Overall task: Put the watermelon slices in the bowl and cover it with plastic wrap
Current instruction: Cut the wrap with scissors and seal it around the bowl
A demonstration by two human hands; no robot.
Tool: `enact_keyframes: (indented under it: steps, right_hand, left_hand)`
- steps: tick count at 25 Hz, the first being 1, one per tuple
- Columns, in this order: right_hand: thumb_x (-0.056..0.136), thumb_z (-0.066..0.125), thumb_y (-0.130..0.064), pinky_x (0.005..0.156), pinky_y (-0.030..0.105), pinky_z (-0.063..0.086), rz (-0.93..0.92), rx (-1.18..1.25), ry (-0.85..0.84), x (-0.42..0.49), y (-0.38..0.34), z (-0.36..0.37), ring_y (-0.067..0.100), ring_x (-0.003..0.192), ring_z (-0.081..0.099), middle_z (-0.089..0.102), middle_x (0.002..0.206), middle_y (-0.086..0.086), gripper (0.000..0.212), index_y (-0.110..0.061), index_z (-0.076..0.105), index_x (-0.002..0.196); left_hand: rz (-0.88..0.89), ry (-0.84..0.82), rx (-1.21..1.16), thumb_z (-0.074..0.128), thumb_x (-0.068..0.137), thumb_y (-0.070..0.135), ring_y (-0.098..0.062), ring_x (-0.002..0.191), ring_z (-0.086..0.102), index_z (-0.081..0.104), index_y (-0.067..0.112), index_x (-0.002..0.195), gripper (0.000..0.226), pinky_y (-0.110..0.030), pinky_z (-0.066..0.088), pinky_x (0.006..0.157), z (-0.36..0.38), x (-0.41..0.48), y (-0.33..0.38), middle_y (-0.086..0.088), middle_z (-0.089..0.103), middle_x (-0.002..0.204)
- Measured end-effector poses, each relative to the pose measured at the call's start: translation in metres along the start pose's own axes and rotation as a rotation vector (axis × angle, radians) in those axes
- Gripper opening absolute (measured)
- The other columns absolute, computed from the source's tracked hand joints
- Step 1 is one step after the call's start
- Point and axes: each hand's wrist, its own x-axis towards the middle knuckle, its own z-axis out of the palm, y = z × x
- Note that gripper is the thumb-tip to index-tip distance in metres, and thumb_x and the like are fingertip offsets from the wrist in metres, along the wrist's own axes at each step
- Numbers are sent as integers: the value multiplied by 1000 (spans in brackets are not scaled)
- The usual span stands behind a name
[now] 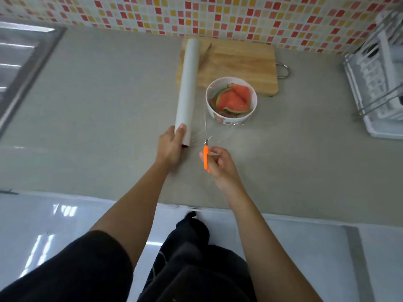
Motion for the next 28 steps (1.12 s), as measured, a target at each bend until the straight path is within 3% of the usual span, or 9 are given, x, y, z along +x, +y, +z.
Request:
enact_keyframes:
  steps: [4,6,7,8,9,11,13,19,28]
  right_hand:
    - [86,63,-29,59,3,40,111,42,-4,-26,38,5,-13,71,62,62,72,-5,29,-11,52,107]
    - [85,61,-36,59,1,40,140,8,-14,-31,45,7,-12,72,63,70,80,3,24,-15,56,97]
    - [85,61,-40,59,2,40,141,-19,-21,-32,47,8,-8,79,65,66,98,16,24,-16,58,90]
    - [83,60,-44,60,3,41,142,-47,-26,-34,48,10,-4,84,64,72,84,10,27,-17,58,84]
    - [81,59,-49,59,7,42,153,-85,-22,-36,48,12,-6,80,64,61,73,-10,28,-21,57,80]
    - [78,57,-57,51,8,38,192,-147,-19,-38,49,16,-11,54,56,57,60,-20,30,-27,53,78]
    - [79,56,-57,42,4,33,203,-146,-52,-37,49,18,-8,43,46,48,46,-24,31,-28,47,75]
    - [70,53,-63,42,11,39,245,-94,-65,-19,38,37,-7,45,49,58,64,-15,44,-24,51,89]
    - [83,52,-48,45,11,40,172,-32,-54,7,35,47,-10,48,51,62,60,-19,28,-22,49,92]
  left_hand:
    - [-5,4,-33,43,86,57,-15,56,53,53,10,71,50,-31,41,55,2,3,-4,0,53,62]
    - [-1,-4,-31,42,85,59,-11,53,51,50,14,67,49,-29,39,53,1,5,-4,2,52,61]
    - [-4,-11,-42,42,84,60,-12,53,51,49,15,65,49,-29,39,52,2,6,-5,1,52,61]
    - [-9,-17,-60,42,84,60,-15,52,51,48,16,63,49,-29,39,51,2,7,-5,0,52,60]
    - [-18,-25,-83,43,83,60,-17,51,51,48,17,62,49,-29,39,50,2,8,-5,-2,53,59]
    - [-45,-38,-125,44,82,60,-14,46,52,49,17,62,48,-28,39,49,1,8,-5,-1,53,57]
    - [-65,-52,-150,45,81,61,-12,46,53,50,18,62,47,-28,39,51,0,7,-6,1,53,57]
    - [-91,-68,-187,47,80,62,-15,50,47,44,25,54,45,-27,38,50,-2,8,-6,9,46,52]
    - [-125,-114,-229,46,82,62,-17,54,45,53,33,51,43,-37,38,55,-4,11,-8,11,48,53]
